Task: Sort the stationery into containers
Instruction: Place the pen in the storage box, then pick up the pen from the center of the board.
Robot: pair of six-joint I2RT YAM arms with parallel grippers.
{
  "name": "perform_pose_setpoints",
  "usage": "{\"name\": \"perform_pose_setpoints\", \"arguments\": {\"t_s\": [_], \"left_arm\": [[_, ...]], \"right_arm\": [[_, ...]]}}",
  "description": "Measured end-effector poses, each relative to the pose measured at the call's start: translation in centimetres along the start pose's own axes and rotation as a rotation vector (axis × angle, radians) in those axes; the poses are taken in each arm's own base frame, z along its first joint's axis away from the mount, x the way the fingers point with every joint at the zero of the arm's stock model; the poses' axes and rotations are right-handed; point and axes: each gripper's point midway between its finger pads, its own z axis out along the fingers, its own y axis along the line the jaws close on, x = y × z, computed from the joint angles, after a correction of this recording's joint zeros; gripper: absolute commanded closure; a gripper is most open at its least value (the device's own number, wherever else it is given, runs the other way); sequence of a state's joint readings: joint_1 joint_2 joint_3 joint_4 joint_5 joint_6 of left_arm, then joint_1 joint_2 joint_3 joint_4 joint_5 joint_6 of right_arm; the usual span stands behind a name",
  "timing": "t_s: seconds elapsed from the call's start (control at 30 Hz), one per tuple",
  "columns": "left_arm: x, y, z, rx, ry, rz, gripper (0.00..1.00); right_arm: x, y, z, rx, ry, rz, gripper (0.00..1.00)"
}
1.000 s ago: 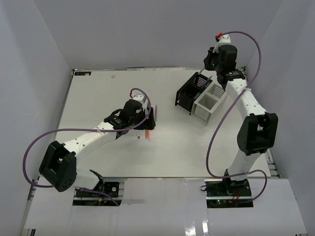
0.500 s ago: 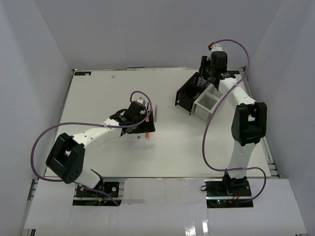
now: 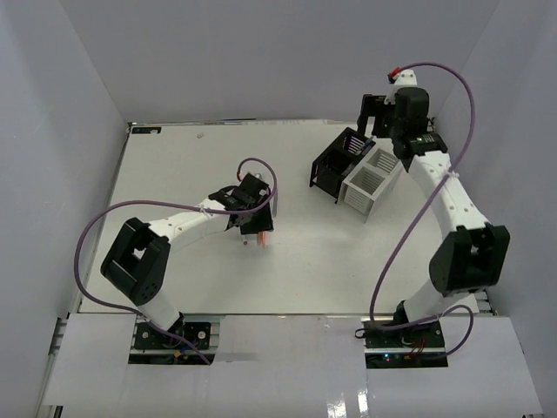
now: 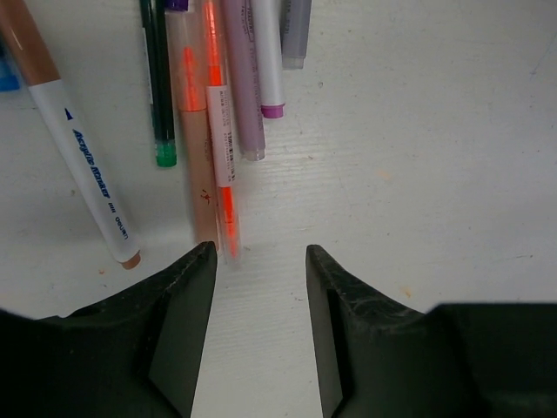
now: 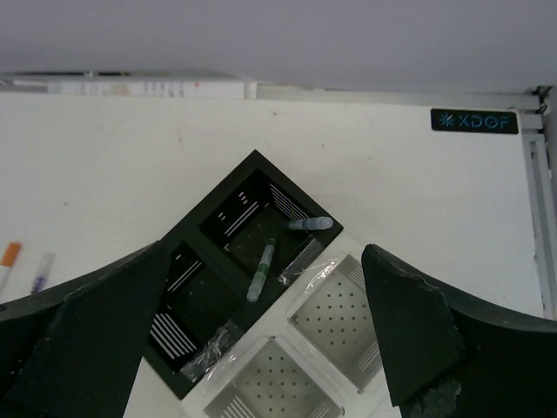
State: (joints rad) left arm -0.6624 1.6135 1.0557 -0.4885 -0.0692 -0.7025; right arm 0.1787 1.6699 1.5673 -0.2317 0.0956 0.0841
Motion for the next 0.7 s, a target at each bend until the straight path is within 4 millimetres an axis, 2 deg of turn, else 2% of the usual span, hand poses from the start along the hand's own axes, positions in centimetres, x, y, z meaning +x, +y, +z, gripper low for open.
{"name": "perform_pose_setpoints", "arguments": {"t_s": [0.13,0.27,0.37,0.53,0.7], "left_arm": [[0.5,-0.1,0.9,-0.022,0.026,0.008,0.51],[1.4,0.6,1.8,-0.066,0.059,0.017,0.58],[1.6,1.0,2.3,-0.091,0.072,0.023,0.63],[1.5,1.0,3.0,-0.103,0.08,0.031,0.67],[1.8,1.3,3.7,-0.119,0.097,0.034,0.67]], "right_arm": [[-1.7,0.2,-6.2,-0.021,-0.085,0.015,0.04],[-0.6,0.5,-9.5,-0.048,-0.104,0.025,0.05],[1.5,0.6,-10.5,-0.061,-0.074,0.031,0.05],[5.4,0.5,-10.8,-0.063,-0.001,0.036,0.05],[7.7,0.5,-10.8,-0.069,0.051,0.04,0.05]]}}
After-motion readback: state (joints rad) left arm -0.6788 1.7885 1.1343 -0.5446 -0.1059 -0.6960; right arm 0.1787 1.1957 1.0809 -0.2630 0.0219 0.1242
